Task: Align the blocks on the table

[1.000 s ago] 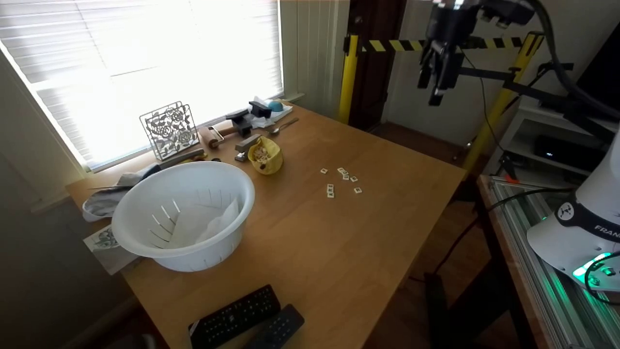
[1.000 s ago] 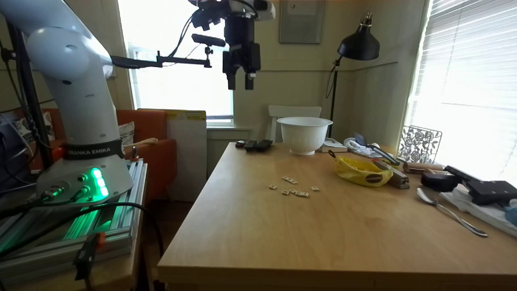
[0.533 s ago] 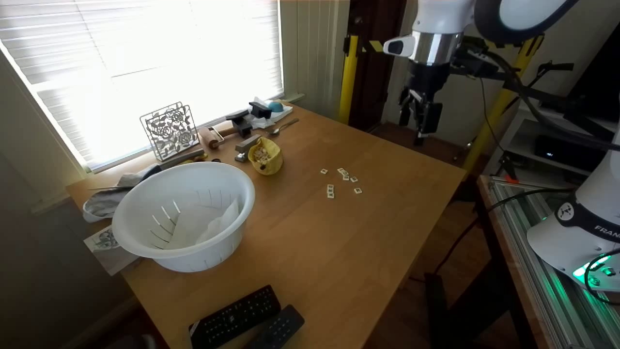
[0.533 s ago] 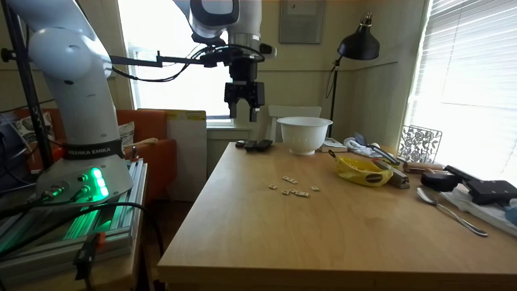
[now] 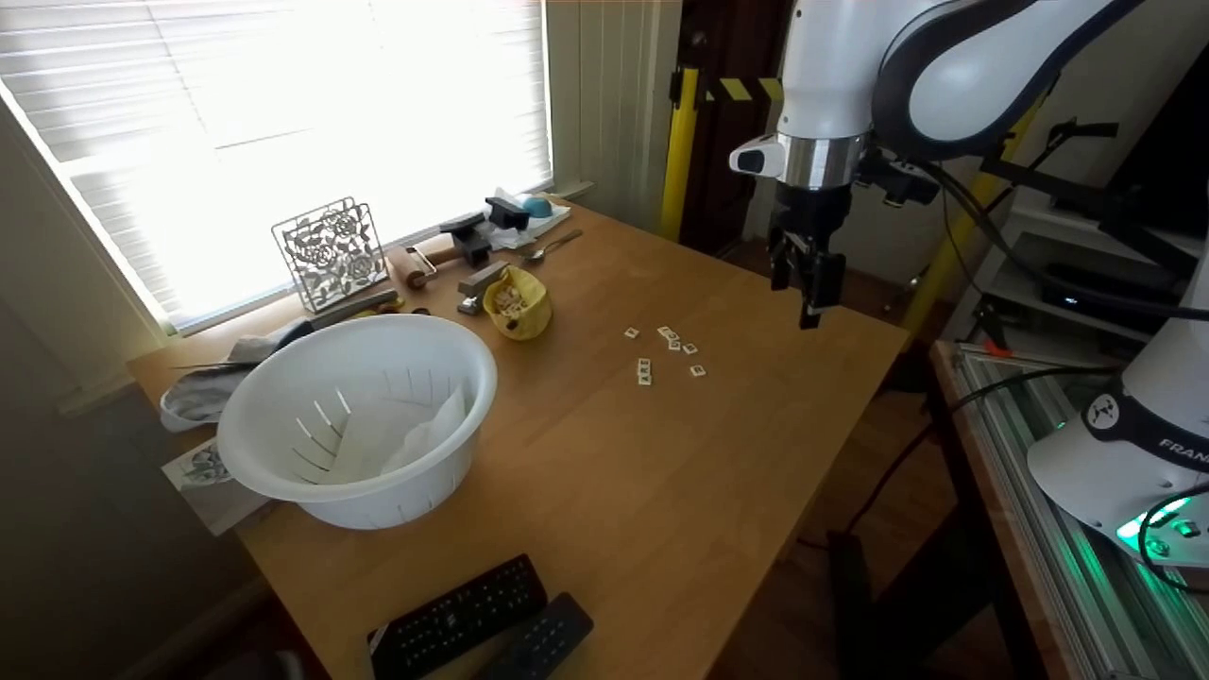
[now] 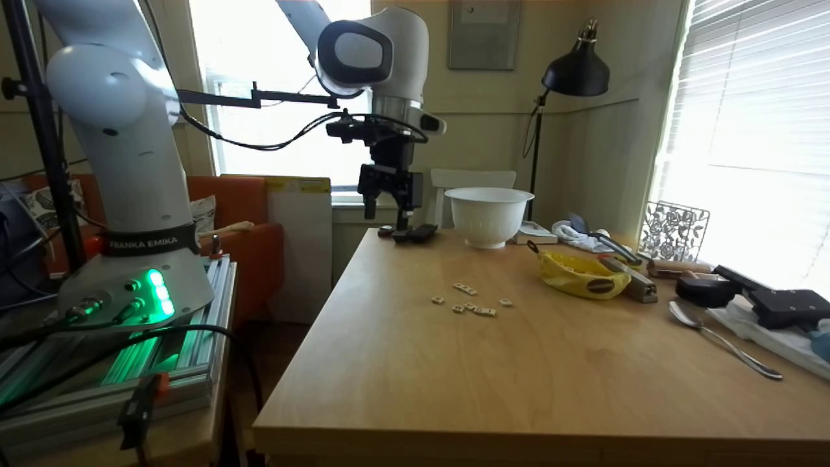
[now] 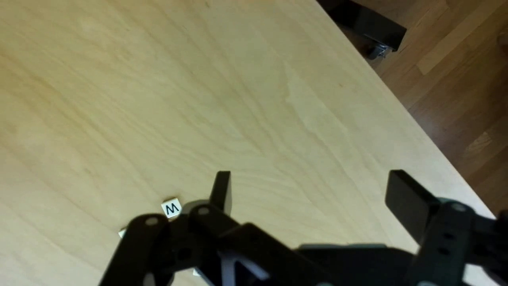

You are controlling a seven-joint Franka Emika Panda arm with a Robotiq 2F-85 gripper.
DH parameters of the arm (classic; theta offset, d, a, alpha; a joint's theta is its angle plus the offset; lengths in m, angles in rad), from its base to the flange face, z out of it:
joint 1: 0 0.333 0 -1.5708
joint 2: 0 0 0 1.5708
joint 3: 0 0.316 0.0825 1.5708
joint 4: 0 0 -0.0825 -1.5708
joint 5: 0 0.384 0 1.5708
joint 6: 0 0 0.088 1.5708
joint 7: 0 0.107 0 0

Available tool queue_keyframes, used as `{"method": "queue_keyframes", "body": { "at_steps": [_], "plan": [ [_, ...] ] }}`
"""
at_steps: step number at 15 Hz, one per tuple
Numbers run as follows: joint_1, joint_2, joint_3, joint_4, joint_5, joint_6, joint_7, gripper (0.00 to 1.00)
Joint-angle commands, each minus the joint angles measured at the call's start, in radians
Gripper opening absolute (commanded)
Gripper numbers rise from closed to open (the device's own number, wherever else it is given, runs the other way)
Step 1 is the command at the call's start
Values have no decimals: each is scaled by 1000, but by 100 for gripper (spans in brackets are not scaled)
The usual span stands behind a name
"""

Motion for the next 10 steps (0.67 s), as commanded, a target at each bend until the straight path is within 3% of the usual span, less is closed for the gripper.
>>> {"method": "queue_keyframes", "body": {
  "at_steps": [1, 5, 9, 10],
  "plan": [
    [-28, 1, 29, 2, 8, -1, -6, 100],
    [-35, 49, 52, 3, -5, 53, 61, 100],
    [-51, 146, 68, 9, 2, 191, 124, 100],
    [-55, 174, 72, 15, -1, 219, 138, 85]
  ]
}}
